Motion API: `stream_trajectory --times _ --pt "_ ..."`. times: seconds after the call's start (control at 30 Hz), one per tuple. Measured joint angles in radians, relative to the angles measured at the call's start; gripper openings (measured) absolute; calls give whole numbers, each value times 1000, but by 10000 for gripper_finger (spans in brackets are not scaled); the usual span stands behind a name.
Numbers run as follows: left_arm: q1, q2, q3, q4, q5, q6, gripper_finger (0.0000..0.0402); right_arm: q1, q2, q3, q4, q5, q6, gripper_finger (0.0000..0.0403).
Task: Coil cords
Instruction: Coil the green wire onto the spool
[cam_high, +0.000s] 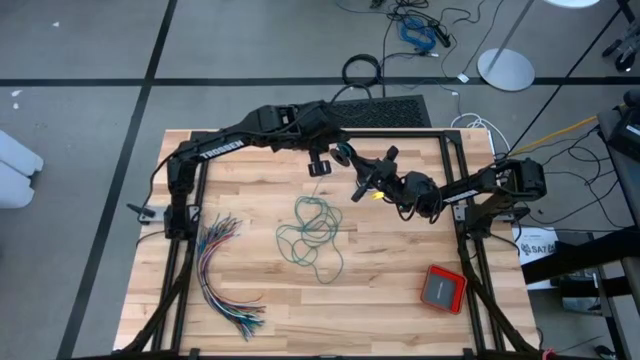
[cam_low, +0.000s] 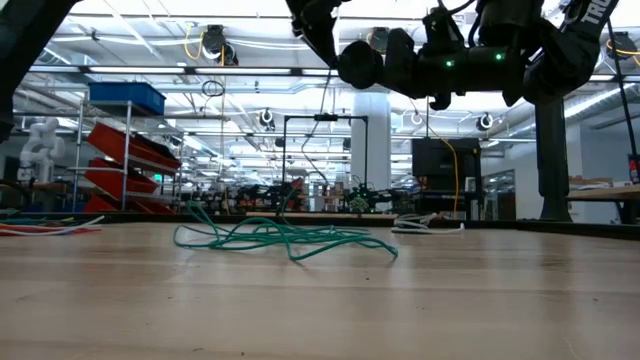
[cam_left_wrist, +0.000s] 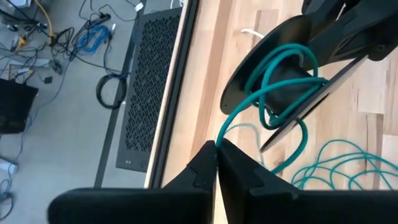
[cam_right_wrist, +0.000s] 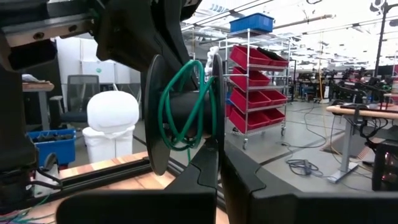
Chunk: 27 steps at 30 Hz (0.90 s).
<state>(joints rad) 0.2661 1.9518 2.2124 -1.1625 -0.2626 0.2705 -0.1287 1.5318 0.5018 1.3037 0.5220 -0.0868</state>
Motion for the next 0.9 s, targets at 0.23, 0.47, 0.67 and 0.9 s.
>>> stream_trajectory --times 0.23,0.47,0.67,0.9 --pt "0 0 0 4 3 10 54 5 0 0 5 1 -3 0" --pt "-5 -2 0 1 4 36 68 7 0 0 17 11 -22 0" --pt "-2 -3 -1 -22 2 55 68 7 0 0 17 11 -22 0" --pt "11 -7 -1 -30 -1 60 69 7 0 0 9 11 -22 0"
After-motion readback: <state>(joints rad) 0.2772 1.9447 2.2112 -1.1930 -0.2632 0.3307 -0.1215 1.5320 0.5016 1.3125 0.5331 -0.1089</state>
